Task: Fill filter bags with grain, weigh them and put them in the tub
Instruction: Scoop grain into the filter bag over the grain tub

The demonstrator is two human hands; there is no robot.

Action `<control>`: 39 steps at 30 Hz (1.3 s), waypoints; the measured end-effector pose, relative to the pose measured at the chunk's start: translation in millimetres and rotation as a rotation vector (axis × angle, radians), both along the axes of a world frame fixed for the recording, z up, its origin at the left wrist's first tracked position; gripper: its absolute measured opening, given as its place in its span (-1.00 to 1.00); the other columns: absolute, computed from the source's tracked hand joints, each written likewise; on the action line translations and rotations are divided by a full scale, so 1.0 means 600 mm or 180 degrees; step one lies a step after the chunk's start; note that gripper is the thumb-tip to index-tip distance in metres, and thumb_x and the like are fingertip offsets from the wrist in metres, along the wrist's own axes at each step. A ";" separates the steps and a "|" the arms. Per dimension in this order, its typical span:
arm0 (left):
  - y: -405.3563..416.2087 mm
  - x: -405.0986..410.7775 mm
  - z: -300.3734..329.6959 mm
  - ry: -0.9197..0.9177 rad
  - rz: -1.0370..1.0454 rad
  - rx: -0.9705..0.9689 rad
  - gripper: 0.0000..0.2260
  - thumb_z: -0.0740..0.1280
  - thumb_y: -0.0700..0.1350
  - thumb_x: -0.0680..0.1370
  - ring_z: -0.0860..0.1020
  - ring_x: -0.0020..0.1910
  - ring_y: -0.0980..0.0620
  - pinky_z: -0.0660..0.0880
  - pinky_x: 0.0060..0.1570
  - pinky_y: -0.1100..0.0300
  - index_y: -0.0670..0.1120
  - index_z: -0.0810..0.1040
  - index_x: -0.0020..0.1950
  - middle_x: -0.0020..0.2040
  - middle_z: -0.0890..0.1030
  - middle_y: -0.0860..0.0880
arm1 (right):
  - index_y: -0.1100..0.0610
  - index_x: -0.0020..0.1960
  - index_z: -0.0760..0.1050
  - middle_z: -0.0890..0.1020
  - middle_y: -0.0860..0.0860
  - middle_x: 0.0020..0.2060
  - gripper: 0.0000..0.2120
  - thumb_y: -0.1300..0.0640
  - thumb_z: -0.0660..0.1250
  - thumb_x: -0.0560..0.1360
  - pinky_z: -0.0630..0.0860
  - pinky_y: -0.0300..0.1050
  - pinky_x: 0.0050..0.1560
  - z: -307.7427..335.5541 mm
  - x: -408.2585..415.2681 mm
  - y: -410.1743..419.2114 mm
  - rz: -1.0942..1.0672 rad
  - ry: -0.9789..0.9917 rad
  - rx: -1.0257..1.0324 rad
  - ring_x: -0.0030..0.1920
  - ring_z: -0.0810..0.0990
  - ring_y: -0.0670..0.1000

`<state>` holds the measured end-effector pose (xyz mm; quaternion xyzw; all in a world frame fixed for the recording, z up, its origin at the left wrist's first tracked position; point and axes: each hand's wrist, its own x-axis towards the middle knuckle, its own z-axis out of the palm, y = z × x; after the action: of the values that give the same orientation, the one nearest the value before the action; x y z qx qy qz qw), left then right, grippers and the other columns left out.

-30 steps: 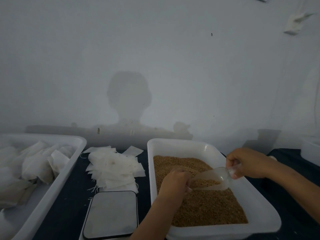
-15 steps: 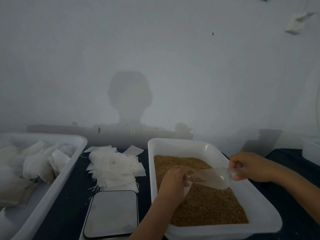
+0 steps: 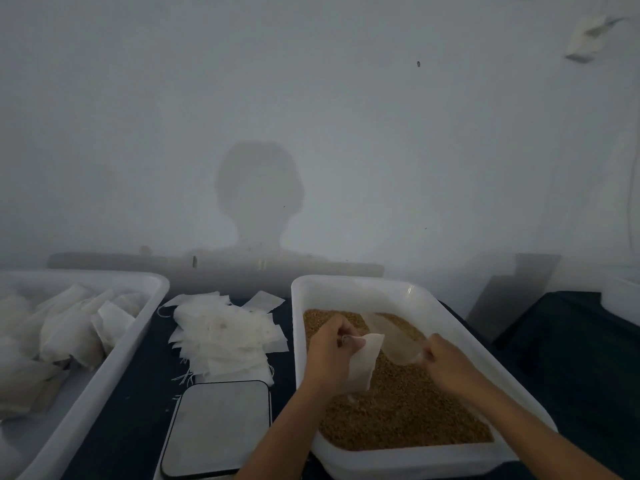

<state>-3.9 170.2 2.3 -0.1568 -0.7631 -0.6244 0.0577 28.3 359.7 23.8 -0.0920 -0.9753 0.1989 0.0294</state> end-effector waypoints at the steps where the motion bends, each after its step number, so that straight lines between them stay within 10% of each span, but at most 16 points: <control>1: -0.001 0.000 0.001 0.0015 -0.0008 0.0000 -0.80 0.35 -0.21 0.51 0.42 -0.20 0.18 0.33 -0.19 0.33 -0.03 0.41 -0.25 -0.22 0.49 0.09 | 0.05 -0.24 0.24 0.40 -0.04 -0.25 -0.76 0.19 0.17 0.59 0.30 -0.31 -0.32 -0.013 -0.007 -0.004 0.0025 0.0004 0.0026 -0.27 0.37 -0.12; 9: -0.003 0.003 0.006 0.0050 0.0015 0.0043 -0.80 0.35 -0.21 0.51 0.42 -0.21 0.21 0.34 -0.22 0.38 -0.02 0.40 -0.25 -0.22 0.49 0.08 | 0.01 -0.13 0.34 0.33 -0.15 -0.17 -0.89 0.04 0.18 0.57 0.26 -0.35 -0.25 -0.044 -0.025 -0.004 0.0402 -0.0210 0.0764 -0.18 0.35 -0.18; 13: -0.003 0.006 0.009 0.0025 0.0036 0.0143 -0.82 0.34 -0.21 0.52 0.45 -0.15 0.13 0.36 -0.17 0.36 -0.04 0.41 -0.24 -0.18 0.52 0.06 | -0.17 0.20 0.40 0.42 -0.26 0.16 -0.57 -0.03 0.40 0.35 0.45 -0.24 0.15 -0.035 -0.028 -0.005 0.0761 -0.0030 -0.0899 0.20 0.43 -0.19; 17: -0.006 0.011 0.013 0.0069 -0.0030 0.0196 -0.83 0.34 -0.23 0.52 0.45 -0.16 0.13 0.38 -0.16 0.35 -0.04 0.42 -0.22 -0.19 0.51 0.06 | -0.13 -0.02 0.60 0.67 -0.22 -0.06 -0.85 0.05 0.43 0.43 0.53 -0.26 -0.06 -0.031 -0.032 -0.024 0.0942 0.0244 -0.1848 -0.01 0.63 -0.17; 26: -0.005 0.017 0.019 -0.0268 -0.0297 0.0209 -0.65 0.39 -0.16 0.50 0.53 0.12 -0.03 0.53 0.12 0.06 -0.15 0.41 0.24 0.13 0.55 -0.07 | 0.15 -0.29 0.40 0.50 -0.03 -0.43 -0.79 0.23 0.35 0.48 0.33 -0.33 -0.35 0.024 -0.006 -0.060 0.0823 0.1788 -0.1004 -0.39 0.41 -0.14; 29: -0.004 0.020 0.021 -0.0036 -0.0190 0.0150 -0.96 0.33 -0.13 0.54 0.54 -0.12 0.07 0.52 -0.10 0.26 -0.09 0.52 -0.05 -0.13 0.59 0.01 | 0.20 -0.26 0.39 0.50 0.07 -0.41 -0.80 0.20 0.35 0.49 0.29 -0.27 -0.37 0.040 0.001 -0.065 0.0905 0.1827 -0.0830 -0.41 0.38 -0.12; 32: -0.015 0.019 0.026 0.0154 0.0013 0.0420 -0.65 0.33 -0.18 0.54 0.32 -0.46 0.23 0.26 -0.40 0.37 0.00 0.32 -0.41 -0.51 0.38 0.15 | 0.20 -0.27 0.36 0.46 0.05 -0.45 -0.77 0.18 0.35 0.49 0.29 -0.18 -0.36 0.051 0.005 -0.075 0.0796 0.1936 -0.0890 -0.43 0.34 -0.11; 39: -0.111 0.032 0.064 0.0606 0.0156 0.0177 -0.71 0.36 -0.11 0.52 0.50 -0.30 -0.20 0.51 -0.17 -0.10 -0.29 0.48 -0.30 -0.32 0.51 -0.27 | 0.12 -0.36 0.32 0.43 -0.07 -0.54 -0.69 0.22 0.33 0.51 0.37 -0.11 -0.37 0.061 0.009 -0.160 0.0634 0.1831 -0.2194 -0.45 0.39 -0.09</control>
<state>15.6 103.6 40.4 -0.1950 -0.7401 -0.6260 0.1495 34.0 263.9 60.4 0.0567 -0.8084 0.5310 0.2474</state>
